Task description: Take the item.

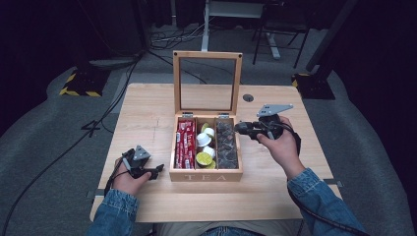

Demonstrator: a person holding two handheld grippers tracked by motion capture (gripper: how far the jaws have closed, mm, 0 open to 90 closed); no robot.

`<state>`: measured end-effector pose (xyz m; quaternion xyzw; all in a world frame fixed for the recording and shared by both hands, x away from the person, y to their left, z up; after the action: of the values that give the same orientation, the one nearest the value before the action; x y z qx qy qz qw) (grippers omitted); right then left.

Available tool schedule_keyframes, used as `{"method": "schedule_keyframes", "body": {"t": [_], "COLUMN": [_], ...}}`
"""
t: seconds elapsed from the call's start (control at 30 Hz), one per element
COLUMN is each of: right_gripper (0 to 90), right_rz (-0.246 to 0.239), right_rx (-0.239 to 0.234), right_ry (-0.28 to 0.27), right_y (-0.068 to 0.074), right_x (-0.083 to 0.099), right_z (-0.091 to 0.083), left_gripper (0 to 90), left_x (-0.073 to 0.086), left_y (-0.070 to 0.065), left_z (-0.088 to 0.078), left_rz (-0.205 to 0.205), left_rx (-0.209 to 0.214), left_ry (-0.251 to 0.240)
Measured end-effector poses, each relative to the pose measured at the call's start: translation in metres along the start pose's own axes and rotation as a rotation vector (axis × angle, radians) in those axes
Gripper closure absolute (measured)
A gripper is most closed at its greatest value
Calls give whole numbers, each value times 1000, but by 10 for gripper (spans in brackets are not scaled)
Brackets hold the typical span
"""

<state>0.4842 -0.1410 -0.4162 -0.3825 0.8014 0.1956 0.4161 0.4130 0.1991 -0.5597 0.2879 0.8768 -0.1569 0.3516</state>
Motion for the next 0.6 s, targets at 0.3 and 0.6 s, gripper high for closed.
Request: {"method": "schedule_keyframes", "body": {"t": [0.3, 0.6], "right_gripper": [716, 711], "right_rz": [24, 65], "right_rx": [63, 130], "right_ry": [-12, -12], "right_y": [-20, -44], "right_x": [7, 16], "right_z": [-26, -49], "left_gripper": [290, 291], "left_x": [-3, -3], "left_y": [1, 1], "left_z": [3, 3], "left_rz": [-6, -7], "left_rx": [-2, -5], "left_ry": [-2, -2]}}
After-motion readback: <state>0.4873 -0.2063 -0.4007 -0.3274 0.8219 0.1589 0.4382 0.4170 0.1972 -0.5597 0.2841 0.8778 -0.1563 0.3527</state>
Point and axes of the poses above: each handheld gripper's, and its own axes: z roughly forward along the jaws, x roughly out of its underside, y roughly to its left, the point moved 8 cm from there along z, roughly forward along the jaws, and after that the axes turned 4 degrees about x, right-handed, at the moved point
